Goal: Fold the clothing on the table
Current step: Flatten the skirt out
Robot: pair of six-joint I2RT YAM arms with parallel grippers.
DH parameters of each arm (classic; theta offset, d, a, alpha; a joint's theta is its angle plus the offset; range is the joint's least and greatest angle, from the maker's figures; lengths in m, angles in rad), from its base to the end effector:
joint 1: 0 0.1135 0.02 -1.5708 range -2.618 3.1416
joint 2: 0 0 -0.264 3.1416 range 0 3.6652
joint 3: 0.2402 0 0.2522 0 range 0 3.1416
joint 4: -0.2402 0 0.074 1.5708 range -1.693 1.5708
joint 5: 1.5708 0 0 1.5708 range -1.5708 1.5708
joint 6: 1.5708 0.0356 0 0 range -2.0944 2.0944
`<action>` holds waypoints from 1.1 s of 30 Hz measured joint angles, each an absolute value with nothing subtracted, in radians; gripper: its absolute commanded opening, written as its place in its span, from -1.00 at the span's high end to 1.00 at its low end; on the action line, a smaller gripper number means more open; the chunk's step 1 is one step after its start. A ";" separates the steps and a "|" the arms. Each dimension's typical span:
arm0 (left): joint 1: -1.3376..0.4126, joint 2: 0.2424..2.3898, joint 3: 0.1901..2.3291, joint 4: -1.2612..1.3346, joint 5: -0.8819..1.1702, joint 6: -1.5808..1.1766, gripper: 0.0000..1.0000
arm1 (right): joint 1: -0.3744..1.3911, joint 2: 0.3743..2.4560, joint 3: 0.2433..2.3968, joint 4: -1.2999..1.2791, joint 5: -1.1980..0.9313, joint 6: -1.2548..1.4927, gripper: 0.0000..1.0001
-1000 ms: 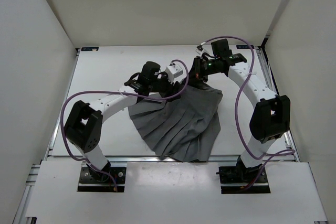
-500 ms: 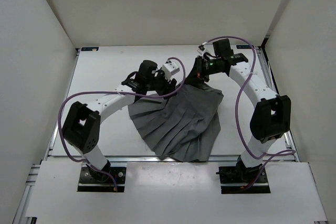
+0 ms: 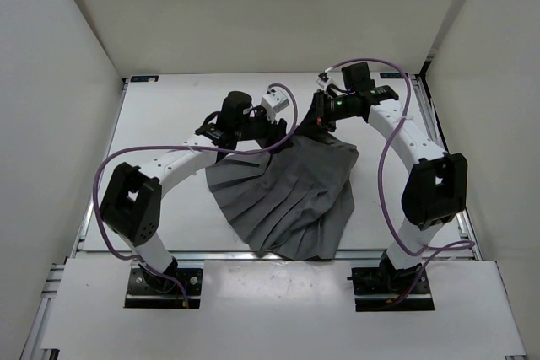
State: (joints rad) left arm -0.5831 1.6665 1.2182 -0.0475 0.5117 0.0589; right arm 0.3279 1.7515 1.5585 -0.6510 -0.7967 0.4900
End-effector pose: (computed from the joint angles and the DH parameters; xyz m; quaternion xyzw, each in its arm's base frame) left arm 0.3113 -0.2262 0.2742 0.3852 0.7477 -0.3383 0.4221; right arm 0.3564 0.1481 0.3112 -0.0677 0.8698 0.4629 0.1564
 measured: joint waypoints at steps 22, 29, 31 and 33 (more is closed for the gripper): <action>-0.605 1.724 1.213 0.091 0.605 -0.110 1.00 | 0.329 1.759 1.590 -0.659 -0.805 0.491 0.99; -0.553 1.592 1.095 0.064 0.611 -0.124 1.00 | 0.310 1.765 1.591 -0.662 -0.800 0.480 0.52; -0.508 1.519 1.035 0.036 0.611 -0.126 1.00 | 0.279 1.765 1.591 -0.665 -0.775 0.466 0.42; -0.455 1.443 0.976 0.012 0.611 -0.136 1.00 | 0.246 1.765 1.588 -0.669 -0.741 0.453 0.38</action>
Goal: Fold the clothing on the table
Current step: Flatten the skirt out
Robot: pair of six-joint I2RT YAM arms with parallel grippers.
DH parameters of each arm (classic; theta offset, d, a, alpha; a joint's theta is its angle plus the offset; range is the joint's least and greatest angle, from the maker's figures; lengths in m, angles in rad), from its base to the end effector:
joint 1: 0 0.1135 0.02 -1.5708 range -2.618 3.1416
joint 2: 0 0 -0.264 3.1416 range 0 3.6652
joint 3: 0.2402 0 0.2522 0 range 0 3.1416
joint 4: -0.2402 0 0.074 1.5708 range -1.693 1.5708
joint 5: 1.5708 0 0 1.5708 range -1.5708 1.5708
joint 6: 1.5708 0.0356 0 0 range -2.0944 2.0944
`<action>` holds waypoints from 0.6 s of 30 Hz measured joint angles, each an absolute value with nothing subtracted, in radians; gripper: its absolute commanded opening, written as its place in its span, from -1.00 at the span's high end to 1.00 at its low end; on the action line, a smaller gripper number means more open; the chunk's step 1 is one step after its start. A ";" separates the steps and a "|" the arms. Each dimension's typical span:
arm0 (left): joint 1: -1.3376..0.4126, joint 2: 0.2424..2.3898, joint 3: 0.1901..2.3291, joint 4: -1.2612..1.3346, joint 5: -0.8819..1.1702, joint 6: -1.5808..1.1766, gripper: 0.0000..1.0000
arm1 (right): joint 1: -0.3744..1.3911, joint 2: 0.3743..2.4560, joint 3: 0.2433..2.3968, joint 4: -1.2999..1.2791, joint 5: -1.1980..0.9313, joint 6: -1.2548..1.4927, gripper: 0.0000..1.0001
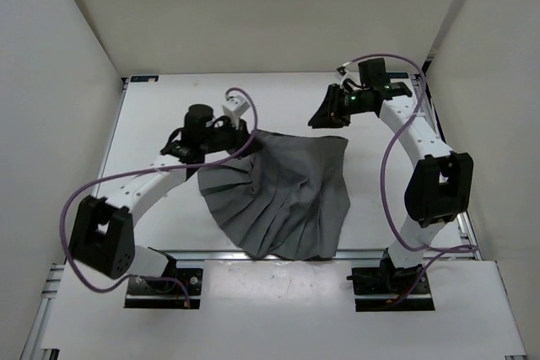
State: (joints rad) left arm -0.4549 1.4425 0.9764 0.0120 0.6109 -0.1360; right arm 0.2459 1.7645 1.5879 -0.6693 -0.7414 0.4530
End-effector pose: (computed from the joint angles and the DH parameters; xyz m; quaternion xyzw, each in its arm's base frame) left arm 0.2827 -0.1610 0.2736 0.2857 0.7733 -0.3911 0.4091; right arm 0.3714 0.1180 0.3135 -0.0377 0.8801 0.4314 0.1945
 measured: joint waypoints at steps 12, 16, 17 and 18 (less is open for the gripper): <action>-0.342 1.087 0.571 -0.110 0.537 -0.200 1.00 | 0.177 1.752 1.442 -0.699 -0.537 0.358 0.31; -0.342 1.089 0.558 -0.139 0.504 -0.201 1.00 | 0.173 1.815 1.435 -0.631 -0.567 0.347 0.29; -0.342 1.090 0.558 -0.139 0.499 -0.201 1.00 | 0.171 1.845 1.438 -0.612 -0.577 0.342 0.30; -0.342 1.092 0.558 -0.139 0.494 -0.201 1.00 | 0.170 1.884 1.449 -0.599 -0.585 0.332 0.30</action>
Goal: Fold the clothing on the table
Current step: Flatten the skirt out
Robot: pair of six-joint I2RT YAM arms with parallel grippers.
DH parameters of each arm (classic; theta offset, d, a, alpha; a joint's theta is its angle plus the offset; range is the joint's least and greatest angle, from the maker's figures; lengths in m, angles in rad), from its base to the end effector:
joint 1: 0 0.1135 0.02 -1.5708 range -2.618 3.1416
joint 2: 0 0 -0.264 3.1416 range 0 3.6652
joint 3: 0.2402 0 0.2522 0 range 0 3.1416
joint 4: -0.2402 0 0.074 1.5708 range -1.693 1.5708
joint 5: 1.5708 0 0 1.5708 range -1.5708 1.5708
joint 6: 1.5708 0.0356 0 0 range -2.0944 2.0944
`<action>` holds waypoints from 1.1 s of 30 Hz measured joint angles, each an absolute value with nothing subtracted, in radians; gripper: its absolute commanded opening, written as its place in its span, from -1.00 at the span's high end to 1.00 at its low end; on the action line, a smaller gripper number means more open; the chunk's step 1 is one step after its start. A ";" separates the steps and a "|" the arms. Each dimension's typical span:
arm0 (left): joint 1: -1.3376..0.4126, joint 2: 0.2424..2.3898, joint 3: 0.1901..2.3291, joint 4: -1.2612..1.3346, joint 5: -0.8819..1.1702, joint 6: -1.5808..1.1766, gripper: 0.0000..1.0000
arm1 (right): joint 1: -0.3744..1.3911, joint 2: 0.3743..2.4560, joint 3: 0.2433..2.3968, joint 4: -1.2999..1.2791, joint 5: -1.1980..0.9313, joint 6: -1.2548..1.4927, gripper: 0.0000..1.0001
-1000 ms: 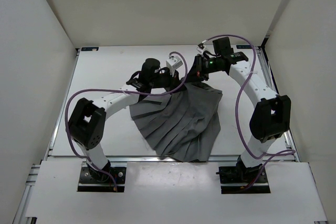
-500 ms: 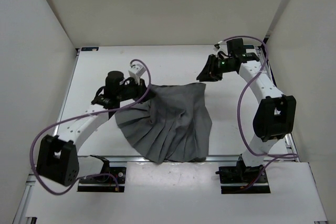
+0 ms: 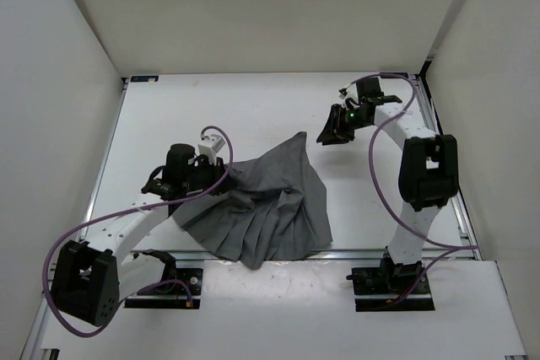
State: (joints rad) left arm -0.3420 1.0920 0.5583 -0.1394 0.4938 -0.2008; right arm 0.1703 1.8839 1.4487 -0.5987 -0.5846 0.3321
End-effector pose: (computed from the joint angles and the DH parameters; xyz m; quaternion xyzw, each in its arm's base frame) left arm 0.2036 -0.0904 0.2092 0.1674 0.8640 -0.3249 0.3463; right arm 0.3926 0.0875 0.2267 -0.0016 0.9264 0.3322 0.1770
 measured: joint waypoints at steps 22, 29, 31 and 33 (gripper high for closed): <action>-0.277 1.287 0.683 -0.259 0.399 -0.114 1.00 | 0.173 2.182 1.644 -0.445 -0.768 0.141 0.22; -0.274 1.294 0.685 -0.272 0.388 -0.094 1.00 | 0.179 2.189 1.568 -0.373 -0.823 0.157 0.22; -0.274 1.307 0.693 -0.278 0.387 -0.091 1.00 | 0.179 2.200 1.559 -0.344 -0.838 0.167 0.22; -0.274 1.319 0.701 -0.284 0.385 -0.086 1.00 | 0.179 2.210 1.555 -0.322 -0.847 0.179 0.21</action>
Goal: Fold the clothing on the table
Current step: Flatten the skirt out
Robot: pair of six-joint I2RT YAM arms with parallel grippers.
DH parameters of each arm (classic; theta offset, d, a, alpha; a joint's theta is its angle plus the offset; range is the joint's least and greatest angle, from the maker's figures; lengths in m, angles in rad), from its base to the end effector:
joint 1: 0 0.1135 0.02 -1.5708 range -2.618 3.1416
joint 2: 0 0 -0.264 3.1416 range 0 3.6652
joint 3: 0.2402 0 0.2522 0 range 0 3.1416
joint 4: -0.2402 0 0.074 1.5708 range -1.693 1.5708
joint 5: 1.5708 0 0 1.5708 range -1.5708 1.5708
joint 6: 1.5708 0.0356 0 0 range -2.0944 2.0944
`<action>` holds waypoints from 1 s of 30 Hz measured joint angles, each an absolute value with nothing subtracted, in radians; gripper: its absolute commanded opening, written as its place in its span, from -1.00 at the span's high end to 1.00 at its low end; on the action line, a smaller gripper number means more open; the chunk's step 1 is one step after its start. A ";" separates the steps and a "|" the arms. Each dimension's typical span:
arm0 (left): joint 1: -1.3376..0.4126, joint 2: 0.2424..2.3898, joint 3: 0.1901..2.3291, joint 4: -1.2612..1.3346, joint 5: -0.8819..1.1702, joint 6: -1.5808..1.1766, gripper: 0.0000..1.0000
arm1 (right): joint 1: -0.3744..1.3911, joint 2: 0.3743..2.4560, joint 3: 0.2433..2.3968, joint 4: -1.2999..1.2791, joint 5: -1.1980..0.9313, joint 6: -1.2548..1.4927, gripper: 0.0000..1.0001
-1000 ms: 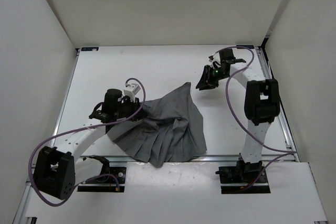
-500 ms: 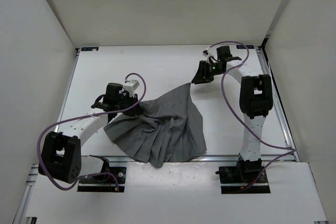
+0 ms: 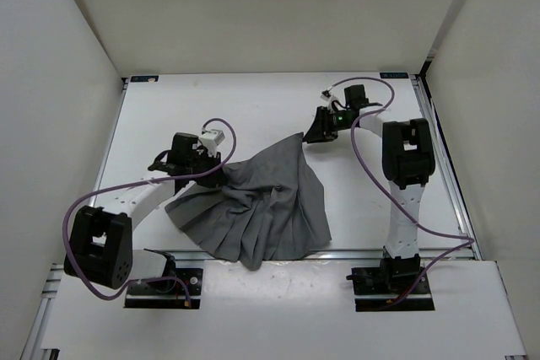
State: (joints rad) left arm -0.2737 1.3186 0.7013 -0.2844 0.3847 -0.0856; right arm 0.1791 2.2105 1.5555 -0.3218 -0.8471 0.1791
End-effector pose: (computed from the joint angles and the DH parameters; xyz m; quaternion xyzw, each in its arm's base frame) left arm 0.2419 -0.0818 0.1924 0.1496 0.9171 -0.2353 0.2848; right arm 0.4509 0.1087 0.1428 -0.1203 0.8717 0.4342 0.1925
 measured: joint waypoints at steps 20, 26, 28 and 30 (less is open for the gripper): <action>-0.244 1.368 0.738 -0.332 0.385 -0.059 1.00 | 0.205 2.372 1.672 -0.133 -1.059 0.289 0.46; -0.257 1.381 0.759 -0.357 0.376 -0.039 1.00 | 0.205 2.374 1.648 0.030 -1.169 0.411 1.00; -0.260 1.385 0.773 -0.364 0.373 -0.034 1.00 | 0.203 2.360 1.595 0.089 -1.180 0.451 0.98; -0.255 1.385 0.788 -0.370 0.374 -0.035 1.00 | 0.198 2.317 1.509 0.097 -1.173 0.467 0.99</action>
State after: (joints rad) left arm -0.2546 1.3846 0.7876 -0.3702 0.3744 -0.0345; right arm 0.1978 2.3165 1.5089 0.0967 -1.1728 0.4675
